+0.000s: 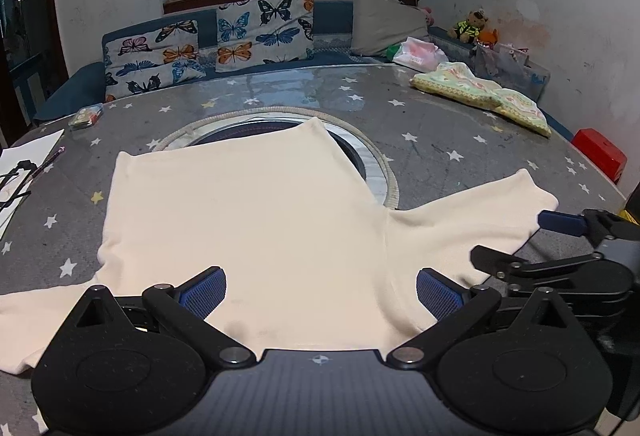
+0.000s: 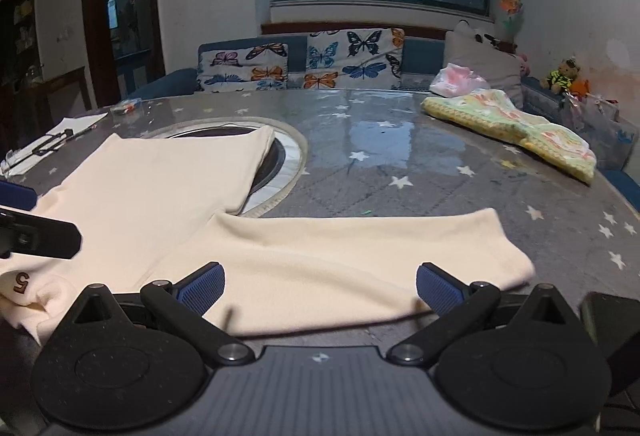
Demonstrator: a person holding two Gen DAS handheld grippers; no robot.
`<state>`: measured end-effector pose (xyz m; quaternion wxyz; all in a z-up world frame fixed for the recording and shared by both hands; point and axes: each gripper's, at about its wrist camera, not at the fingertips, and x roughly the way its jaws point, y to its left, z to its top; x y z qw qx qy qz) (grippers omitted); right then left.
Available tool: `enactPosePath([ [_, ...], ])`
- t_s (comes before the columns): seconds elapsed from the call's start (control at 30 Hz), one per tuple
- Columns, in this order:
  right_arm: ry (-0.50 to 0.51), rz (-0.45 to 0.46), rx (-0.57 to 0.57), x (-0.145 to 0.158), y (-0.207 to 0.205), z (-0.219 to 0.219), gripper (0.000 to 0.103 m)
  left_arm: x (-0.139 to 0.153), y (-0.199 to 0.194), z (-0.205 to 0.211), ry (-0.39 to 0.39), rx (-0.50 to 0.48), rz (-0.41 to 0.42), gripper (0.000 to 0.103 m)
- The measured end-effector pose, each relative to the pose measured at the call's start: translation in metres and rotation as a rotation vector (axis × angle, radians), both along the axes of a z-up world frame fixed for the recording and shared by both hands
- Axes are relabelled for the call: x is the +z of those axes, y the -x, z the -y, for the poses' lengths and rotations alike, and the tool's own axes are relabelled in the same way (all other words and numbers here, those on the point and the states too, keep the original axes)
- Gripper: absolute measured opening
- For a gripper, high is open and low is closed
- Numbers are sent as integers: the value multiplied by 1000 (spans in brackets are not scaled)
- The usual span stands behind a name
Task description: Fold clothes
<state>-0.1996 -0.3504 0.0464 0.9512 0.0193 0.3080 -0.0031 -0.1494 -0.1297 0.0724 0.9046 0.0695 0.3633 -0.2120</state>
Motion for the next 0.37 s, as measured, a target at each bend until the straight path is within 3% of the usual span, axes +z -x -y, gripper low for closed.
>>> enactPosePath([
  [0.37, -28, 3, -64, 4, 18, 15, 103, -1, 0, 6, -3, -10, -7, 103],
])
